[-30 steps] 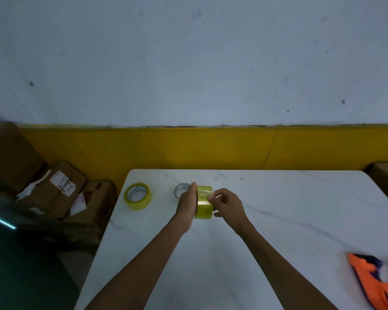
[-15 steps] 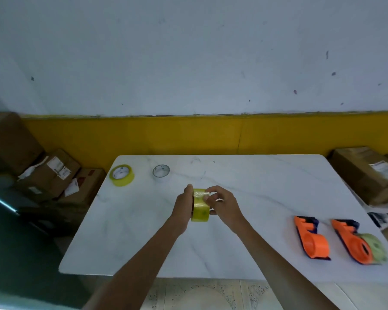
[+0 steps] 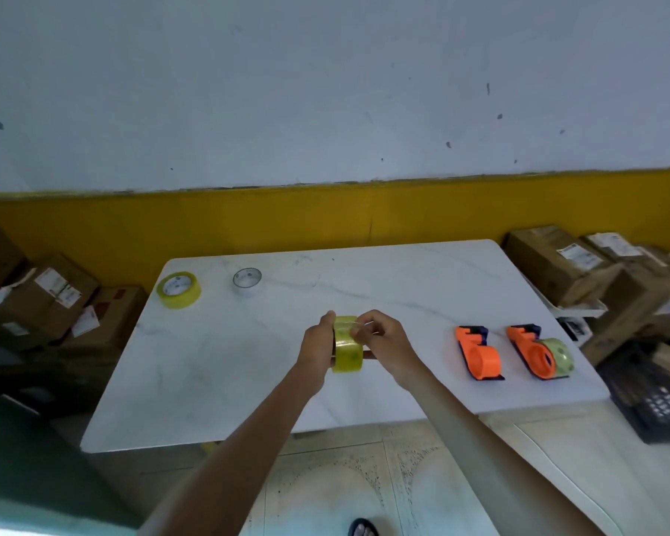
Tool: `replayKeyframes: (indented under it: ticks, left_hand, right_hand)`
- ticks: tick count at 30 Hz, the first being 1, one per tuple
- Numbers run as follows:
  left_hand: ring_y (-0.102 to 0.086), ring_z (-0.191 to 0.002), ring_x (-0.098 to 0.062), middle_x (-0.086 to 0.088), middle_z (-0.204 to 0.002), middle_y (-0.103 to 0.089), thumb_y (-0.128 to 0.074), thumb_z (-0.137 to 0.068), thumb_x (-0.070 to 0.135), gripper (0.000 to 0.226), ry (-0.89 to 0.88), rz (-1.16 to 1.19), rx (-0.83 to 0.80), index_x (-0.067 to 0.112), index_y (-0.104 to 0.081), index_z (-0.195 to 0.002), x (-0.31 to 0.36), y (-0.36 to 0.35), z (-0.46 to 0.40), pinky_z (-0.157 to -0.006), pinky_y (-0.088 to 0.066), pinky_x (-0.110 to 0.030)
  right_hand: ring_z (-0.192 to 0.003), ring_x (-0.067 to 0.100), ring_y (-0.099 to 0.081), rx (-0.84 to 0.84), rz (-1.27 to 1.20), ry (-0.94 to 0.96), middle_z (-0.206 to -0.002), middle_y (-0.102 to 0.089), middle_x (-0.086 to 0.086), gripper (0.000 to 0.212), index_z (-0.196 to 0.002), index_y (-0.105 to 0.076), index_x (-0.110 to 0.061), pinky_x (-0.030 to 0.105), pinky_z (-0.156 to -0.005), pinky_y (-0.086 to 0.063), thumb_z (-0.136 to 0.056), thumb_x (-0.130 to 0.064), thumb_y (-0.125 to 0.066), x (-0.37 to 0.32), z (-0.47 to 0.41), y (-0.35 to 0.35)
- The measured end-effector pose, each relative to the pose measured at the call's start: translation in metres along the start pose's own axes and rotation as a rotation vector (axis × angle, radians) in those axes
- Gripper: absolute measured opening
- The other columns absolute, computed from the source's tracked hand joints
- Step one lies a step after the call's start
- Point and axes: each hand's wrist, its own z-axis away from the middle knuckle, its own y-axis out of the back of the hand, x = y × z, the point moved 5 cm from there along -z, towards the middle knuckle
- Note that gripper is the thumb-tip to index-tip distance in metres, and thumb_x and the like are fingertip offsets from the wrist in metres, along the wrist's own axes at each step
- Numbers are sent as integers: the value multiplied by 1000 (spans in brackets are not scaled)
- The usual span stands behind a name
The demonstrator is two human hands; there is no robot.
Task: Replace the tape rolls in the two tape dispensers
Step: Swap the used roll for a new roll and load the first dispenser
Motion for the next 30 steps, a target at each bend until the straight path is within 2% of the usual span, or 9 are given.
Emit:
replayKeyframes:
  ticks: [6,13,18,19,21,24,30]
  left_hand:
    - [-69,-100,-31,-16,-110,-71,-42,-97,42,43,1,-57,-65,10,-61,-120,-11,-36,15,-89,-56,-42]
    - [-69,-100,-31,-16,-109,-71,-43,-96,40,42,14,-97,-153,10,-62,-118,-16,-125,11,-90,-56,-43]
    - [-69,-101,-32,-17,-110,-71,-44,-96,39,41,66,-76,-184,9,-63,-117,-33,-209,0,-90,-56,-43]
    - [-69,-101,-32,-17,-110,-71,-44,-96,38,41,78,-64,-186,8,-63,-117,-38,-228,-4,-90,-56,-43]
    - [-69,-102,-34,-19,-110,-71,-44,-97,36,41,113,-44,-163,6,-63,-116,-48,-264,-9,-88,-56,-43]
    - [-69,-101,-36,-21,-108,-72,-44,-97,34,40,146,-10,-149,4,-65,-113,-58,-315,-13,-81,-58,-40]
    - [-71,-98,-34,-19,-106,-74,-48,-94,32,38,166,38,-103,4,-68,-111,-64,-375,-14,-79,-59,-38]
  right_hand:
    - [-81,23,-63,27,-50,-49,-85,-58,11,7,-81,-63,-15,43,-78,-61,-85,-9,-63,10,27,35]
    - [-78,20,-63,140,-105,-70,-84,-58,6,8,-82,-62,-13,41,-76,-59,-86,-6,-63,26,40,117]
    - [-77,19,-62,174,-126,-119,-84,-56,5,7,-83,-60,-11,31,-62,-59,-86,-5,-64,53,36,197]
    - [-75,19,-61,170,-123,-127,-82,-55,5,7,-84,-60,-10,32,-60,-58,-86,-5,-64,61,34,215]
    - [-77,22,-58,149,-102,-158,-80,-53,7,6,-85,-61,-9,42,-69,-56,-85,-4,-65,76,27,252]
    - [-78,24,-56,134,-126,-192,-78,-54,9,10,-79,-62,-11,41,-72,-51,-84,-2,-64,93,16,300]
    - [-75,23,-60,92,-167,-246,-75,-57,6,15,-75,-60,-12,39,-71,-54,-85,-2,-64,108,6,363]
